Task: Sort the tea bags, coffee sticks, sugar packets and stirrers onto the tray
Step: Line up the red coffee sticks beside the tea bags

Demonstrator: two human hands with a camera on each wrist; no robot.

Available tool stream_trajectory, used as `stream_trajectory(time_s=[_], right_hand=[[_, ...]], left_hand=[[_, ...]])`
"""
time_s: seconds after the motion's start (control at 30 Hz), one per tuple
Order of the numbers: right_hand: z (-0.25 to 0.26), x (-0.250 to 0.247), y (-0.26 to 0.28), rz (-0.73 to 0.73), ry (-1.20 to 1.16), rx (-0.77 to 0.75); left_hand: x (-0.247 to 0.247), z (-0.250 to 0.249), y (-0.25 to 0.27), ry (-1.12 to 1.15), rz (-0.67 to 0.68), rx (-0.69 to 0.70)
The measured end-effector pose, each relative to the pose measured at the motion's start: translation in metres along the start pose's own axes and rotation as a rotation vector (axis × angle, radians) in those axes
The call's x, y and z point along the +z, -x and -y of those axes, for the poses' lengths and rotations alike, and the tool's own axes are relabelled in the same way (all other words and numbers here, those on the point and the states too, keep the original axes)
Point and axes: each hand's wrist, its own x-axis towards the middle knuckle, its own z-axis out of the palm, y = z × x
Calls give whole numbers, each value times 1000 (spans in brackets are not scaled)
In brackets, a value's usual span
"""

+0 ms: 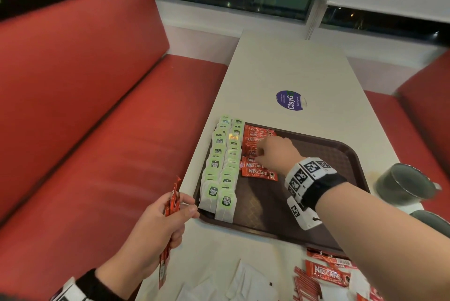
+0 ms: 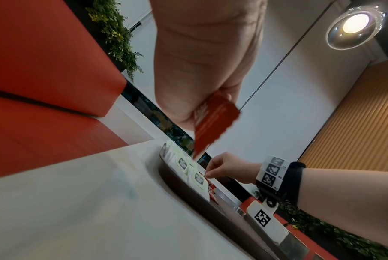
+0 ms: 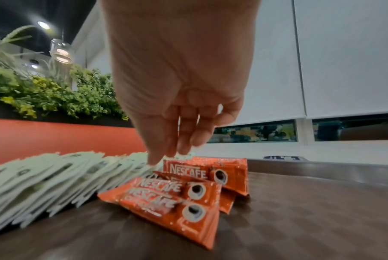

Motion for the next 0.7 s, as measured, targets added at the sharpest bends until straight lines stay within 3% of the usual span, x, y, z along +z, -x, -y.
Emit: stream_trajectory(time_s=[0.23, 0.7], right_hand=[[-6, 7, 10, 155, 170, -102], [-9, 16, -2, 29, 179, -105]], left_hand=[[6, 3, -1, -11, 29, -16], [4, 6, 1, -5, 13, -29]])
